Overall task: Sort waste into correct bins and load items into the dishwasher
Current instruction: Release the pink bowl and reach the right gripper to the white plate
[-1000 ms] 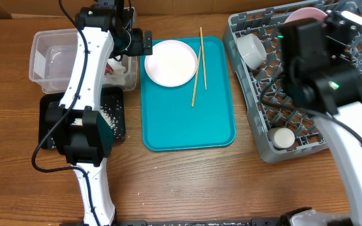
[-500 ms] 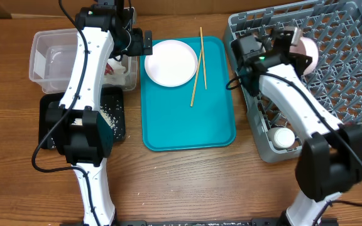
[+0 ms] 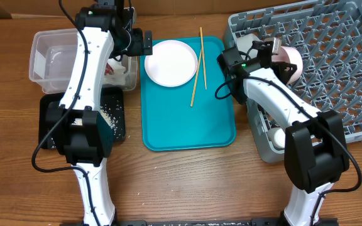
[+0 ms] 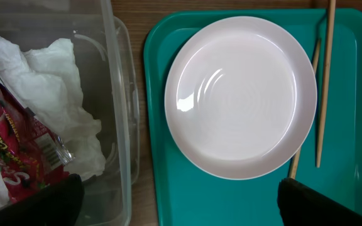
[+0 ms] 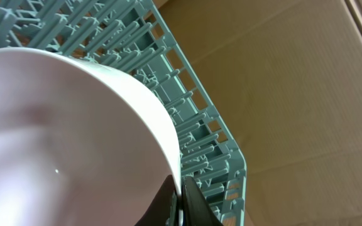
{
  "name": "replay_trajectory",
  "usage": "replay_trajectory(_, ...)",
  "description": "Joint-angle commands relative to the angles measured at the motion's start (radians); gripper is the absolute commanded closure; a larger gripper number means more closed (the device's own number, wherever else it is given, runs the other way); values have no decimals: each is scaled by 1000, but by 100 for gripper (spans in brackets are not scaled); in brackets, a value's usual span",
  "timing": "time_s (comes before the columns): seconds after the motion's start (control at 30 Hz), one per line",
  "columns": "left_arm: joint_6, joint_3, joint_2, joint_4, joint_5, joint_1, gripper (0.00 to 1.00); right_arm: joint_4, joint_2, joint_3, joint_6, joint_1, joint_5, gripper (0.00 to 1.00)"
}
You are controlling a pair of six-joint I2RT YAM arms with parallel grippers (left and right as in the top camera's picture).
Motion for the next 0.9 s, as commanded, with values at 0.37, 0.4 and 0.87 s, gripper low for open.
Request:
replay_trajectory(0.37,-6,22,-11,3,11,-7,0,-51,2,-16,3,77,-176,75)
replay_trajectory(0.4,-6,22,-11,3,11,-7,0,-58,-5,-16,4,79,-190,73)
replay_trajectory(0.87,-6,22,-11,3,11,-7,0,-87,-158,232,-8,79,-682,0)
